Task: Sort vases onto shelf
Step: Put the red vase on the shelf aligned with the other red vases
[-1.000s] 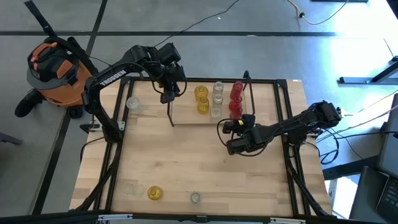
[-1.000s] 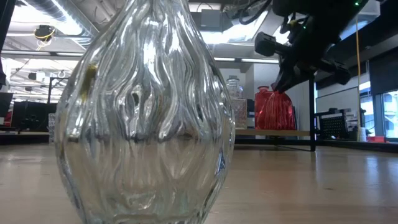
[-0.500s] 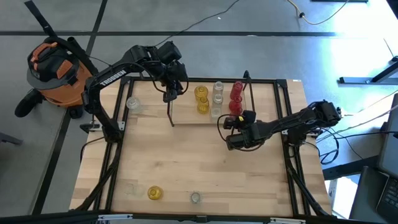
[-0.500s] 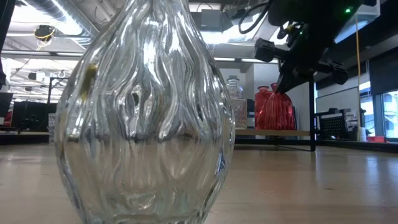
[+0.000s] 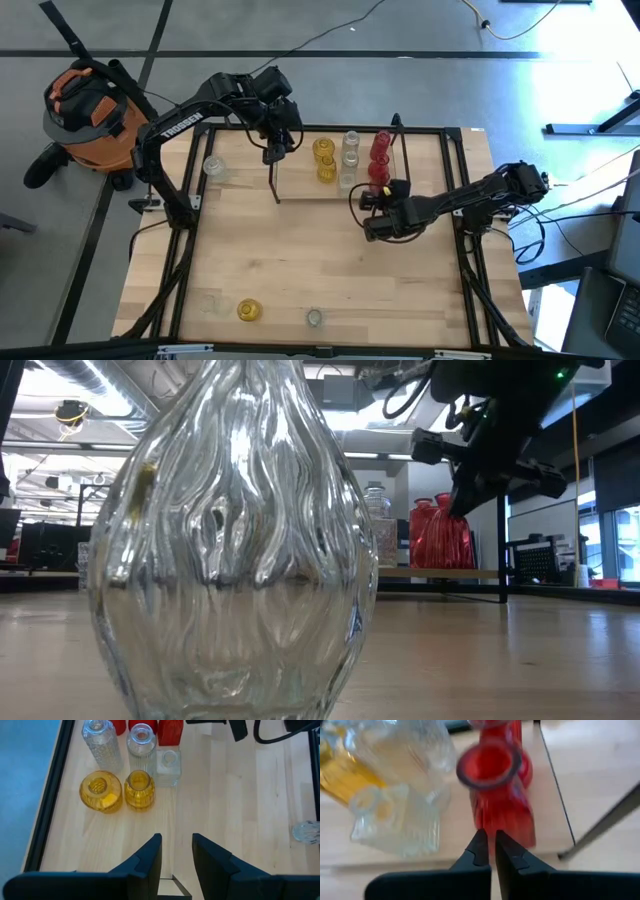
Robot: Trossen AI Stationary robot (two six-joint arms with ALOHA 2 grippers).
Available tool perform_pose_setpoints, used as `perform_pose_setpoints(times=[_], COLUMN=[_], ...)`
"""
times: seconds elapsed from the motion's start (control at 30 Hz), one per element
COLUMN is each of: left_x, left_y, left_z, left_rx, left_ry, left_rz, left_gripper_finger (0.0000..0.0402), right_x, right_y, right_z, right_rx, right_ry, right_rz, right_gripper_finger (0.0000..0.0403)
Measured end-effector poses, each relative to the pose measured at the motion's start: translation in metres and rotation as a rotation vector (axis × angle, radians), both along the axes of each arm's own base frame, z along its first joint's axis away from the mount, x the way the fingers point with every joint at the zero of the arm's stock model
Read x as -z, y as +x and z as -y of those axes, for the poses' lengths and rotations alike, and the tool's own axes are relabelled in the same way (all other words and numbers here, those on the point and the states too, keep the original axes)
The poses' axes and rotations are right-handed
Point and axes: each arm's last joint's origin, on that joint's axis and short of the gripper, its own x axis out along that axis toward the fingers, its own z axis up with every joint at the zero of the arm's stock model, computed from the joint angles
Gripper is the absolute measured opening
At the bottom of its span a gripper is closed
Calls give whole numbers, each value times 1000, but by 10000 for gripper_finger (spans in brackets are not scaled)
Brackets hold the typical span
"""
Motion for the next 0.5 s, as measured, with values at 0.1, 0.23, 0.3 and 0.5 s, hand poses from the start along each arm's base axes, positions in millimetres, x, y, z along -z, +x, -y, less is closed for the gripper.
perform_pose_setpoints(times=[0.1, 0.23, 0.3, 0.5], left_x=[0, 0, 0, -1], left_y=[0, 0, 1, 2], left_z=[0, 0, 0, -1], left_rx=[-3, -2, -2, -2], left_ry=[-1, 0, 3, 9], left_rz=[0, 2, 9, 19], left_gripper_finger=[101, 101, 101, 101], right_x=[1, 2, 3, 11], right_y=[0, 0, 1, 9], right_z=[-4, -5, -3, 11], right_rx=[-16, -20, -14, 38], right_ry=[55, 89, 68, 78], right_rz=[-6, -17, -19, -18], right_gripper_finger=[0, 0, 0, 0])
